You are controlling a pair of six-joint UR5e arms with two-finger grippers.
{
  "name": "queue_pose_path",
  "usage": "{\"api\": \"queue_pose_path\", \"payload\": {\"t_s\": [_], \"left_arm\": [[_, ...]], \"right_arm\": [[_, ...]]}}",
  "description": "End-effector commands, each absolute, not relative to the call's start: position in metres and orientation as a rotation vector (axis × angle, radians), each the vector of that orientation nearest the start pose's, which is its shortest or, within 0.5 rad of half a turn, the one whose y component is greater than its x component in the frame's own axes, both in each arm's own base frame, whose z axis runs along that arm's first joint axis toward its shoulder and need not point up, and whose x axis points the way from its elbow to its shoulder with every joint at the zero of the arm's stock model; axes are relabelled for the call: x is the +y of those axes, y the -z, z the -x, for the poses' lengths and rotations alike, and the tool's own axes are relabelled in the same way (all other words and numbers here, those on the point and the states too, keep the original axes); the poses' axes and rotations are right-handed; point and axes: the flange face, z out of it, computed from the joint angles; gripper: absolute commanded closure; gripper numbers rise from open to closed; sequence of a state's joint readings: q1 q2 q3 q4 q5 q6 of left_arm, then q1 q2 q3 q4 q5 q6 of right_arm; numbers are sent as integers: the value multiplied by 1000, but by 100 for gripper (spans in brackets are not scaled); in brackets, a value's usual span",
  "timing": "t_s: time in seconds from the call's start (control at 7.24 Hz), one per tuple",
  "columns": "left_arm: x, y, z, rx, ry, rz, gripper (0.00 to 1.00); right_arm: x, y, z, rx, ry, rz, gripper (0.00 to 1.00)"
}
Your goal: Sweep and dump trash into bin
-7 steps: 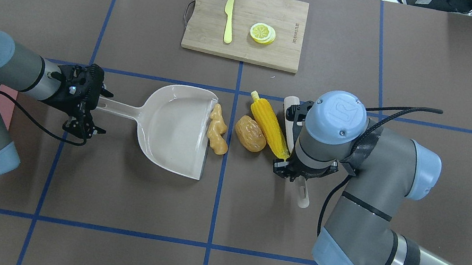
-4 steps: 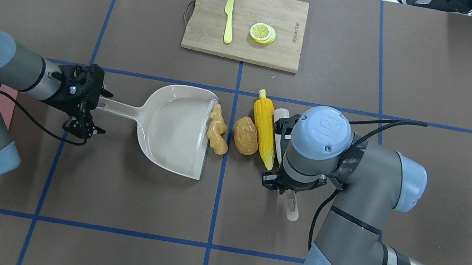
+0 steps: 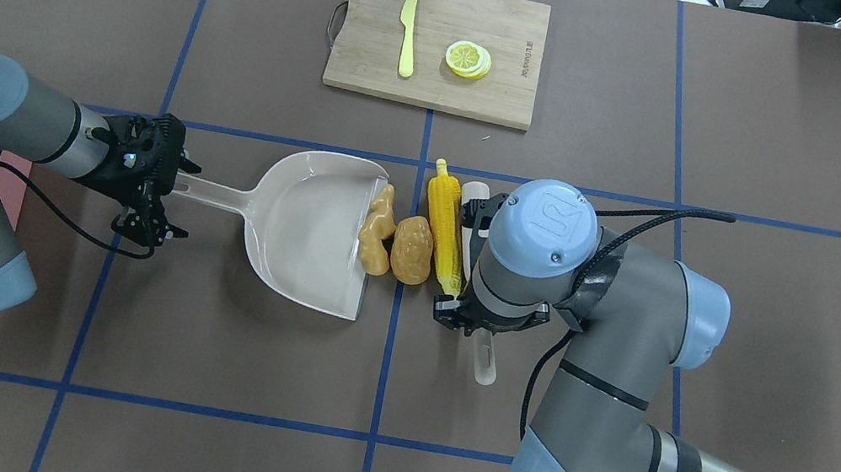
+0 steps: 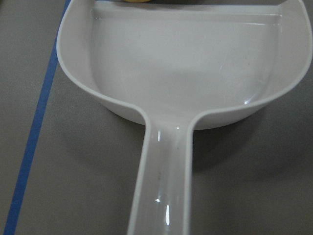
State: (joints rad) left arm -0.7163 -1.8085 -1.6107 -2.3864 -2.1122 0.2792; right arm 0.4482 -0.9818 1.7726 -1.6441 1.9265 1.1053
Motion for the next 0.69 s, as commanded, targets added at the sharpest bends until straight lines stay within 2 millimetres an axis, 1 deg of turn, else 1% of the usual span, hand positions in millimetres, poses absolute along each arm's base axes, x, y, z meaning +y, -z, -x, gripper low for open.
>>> {"api": "queue_pose_path", "payload": {"t_s": [0.0, 0.28, 0.41, 0.55], "left_arm": [[-455, -419, -398, 832, -1287, -955, 1], [-454, -419, -398, 835, -1288, -956, 1], [-455, -418, -397, 835, -1287, -958, 1], [-453, -414, -395, 838, -1288, -967, 1]], "right_arm": [[-376, -239, 571, -828, 112, -15, 100], [-375, -221, 580, -872, 83, -26, 100], [-370, -212, 584, -910, 50, -30, 100], [-365, -207, 592, -934, 28, -22, 100]]}}
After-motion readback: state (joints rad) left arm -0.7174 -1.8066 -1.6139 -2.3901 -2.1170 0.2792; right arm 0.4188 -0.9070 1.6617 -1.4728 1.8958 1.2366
